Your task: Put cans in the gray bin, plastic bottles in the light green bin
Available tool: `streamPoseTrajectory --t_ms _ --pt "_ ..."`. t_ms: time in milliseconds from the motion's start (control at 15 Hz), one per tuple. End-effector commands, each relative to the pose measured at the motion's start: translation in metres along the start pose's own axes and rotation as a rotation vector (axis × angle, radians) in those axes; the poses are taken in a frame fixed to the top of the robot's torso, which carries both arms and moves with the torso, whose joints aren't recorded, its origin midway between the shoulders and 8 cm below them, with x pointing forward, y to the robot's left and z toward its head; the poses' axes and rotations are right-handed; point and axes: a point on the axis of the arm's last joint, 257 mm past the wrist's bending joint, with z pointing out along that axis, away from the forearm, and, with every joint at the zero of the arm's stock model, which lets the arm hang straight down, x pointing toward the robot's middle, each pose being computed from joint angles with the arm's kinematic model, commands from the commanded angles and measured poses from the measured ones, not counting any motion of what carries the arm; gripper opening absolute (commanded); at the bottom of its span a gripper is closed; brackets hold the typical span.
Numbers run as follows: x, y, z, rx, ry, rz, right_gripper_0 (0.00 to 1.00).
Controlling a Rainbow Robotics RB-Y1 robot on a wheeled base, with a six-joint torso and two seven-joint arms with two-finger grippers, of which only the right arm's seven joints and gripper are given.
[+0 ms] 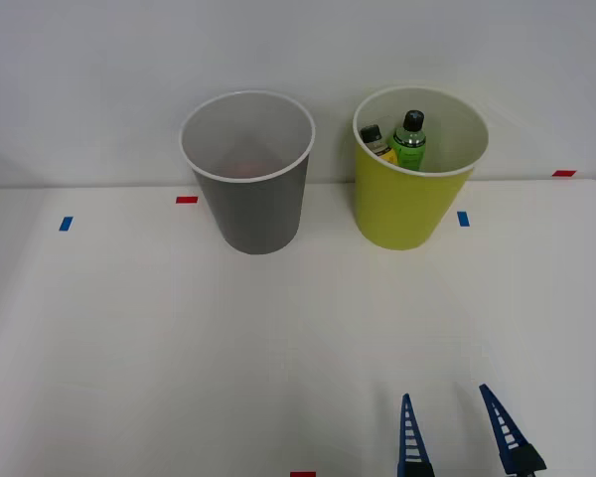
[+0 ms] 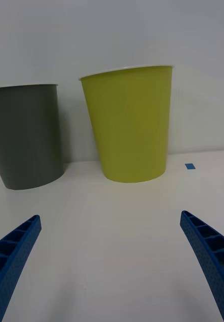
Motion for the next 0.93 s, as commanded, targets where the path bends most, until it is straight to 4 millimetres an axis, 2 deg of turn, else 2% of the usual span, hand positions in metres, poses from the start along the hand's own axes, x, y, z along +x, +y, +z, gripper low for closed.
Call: streamPoseTrajectory --t_ms 67,933 --pt "0.0000 0.0000 0.0000 0.000 0.000 0.000 0.95" --pt "0.0000 0.0000 0.0000 0.000 0.000 0.000 0.95"
